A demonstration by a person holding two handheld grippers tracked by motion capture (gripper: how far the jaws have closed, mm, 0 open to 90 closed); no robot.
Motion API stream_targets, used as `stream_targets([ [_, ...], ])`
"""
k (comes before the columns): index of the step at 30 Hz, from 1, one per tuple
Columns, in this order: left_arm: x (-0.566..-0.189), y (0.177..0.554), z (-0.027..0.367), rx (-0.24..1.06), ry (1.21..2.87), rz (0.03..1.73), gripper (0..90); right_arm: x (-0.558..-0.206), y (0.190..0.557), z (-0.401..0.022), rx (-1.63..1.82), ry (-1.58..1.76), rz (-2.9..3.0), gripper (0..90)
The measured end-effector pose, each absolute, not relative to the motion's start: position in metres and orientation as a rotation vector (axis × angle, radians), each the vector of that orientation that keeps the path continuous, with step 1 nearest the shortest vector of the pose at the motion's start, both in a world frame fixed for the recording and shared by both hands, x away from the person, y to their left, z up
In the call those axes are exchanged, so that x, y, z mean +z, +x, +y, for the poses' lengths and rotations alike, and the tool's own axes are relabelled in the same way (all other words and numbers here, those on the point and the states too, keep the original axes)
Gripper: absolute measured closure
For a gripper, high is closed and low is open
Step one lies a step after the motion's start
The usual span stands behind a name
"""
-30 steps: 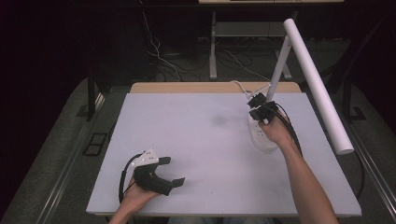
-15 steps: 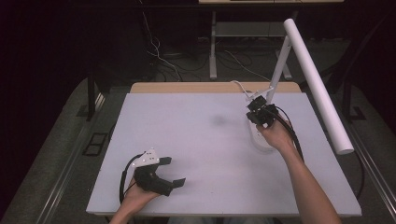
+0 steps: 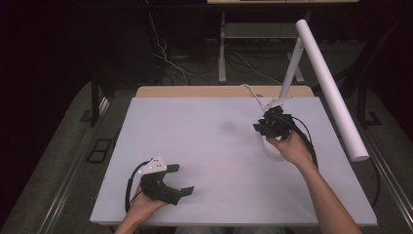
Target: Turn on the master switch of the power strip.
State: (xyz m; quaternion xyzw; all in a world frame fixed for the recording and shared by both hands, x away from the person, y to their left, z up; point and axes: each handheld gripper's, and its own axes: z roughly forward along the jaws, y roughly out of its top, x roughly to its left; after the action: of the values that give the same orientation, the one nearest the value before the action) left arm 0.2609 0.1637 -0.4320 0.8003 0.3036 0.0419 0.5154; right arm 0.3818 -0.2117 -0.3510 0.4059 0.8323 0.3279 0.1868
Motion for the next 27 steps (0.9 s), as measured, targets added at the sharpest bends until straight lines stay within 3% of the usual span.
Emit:
stream_targets([
  [5, -0.432, 0.261, 0.163, 0.102, 1.921, 0.730, 0.0, -0.349, 0.371, -0.215, 0.988, 1.155, 2.337, 35.2],
  [8, -0.432, 0.261, 0.163, 0.102, 1.921, 0.730, 0.0, -0.348, 0.365, -0.218, 1.034, 1.159, 2.360, 12.3],
  [10, -0.432, 0.261, 0.163, 0.103, 1.921, 0.730, 0.0, -0.347, 0.360, -0.218, 1.031, 1.155, 2.369, 7.5],
  [11, -0.432, 0.261, 0.163, 0.103, 1.921, 0.731, 0.0, -0.347, 0.357, -0.218, 1.023, 1.152, 2.375, 0.0],
  [27, -0.433, 0.262, 0.161, 0.100, 1.927, 0.731, 0.0, -0.362, 0.315, -0.242, 1.158, 1.178, 2.364, 0.0],
])
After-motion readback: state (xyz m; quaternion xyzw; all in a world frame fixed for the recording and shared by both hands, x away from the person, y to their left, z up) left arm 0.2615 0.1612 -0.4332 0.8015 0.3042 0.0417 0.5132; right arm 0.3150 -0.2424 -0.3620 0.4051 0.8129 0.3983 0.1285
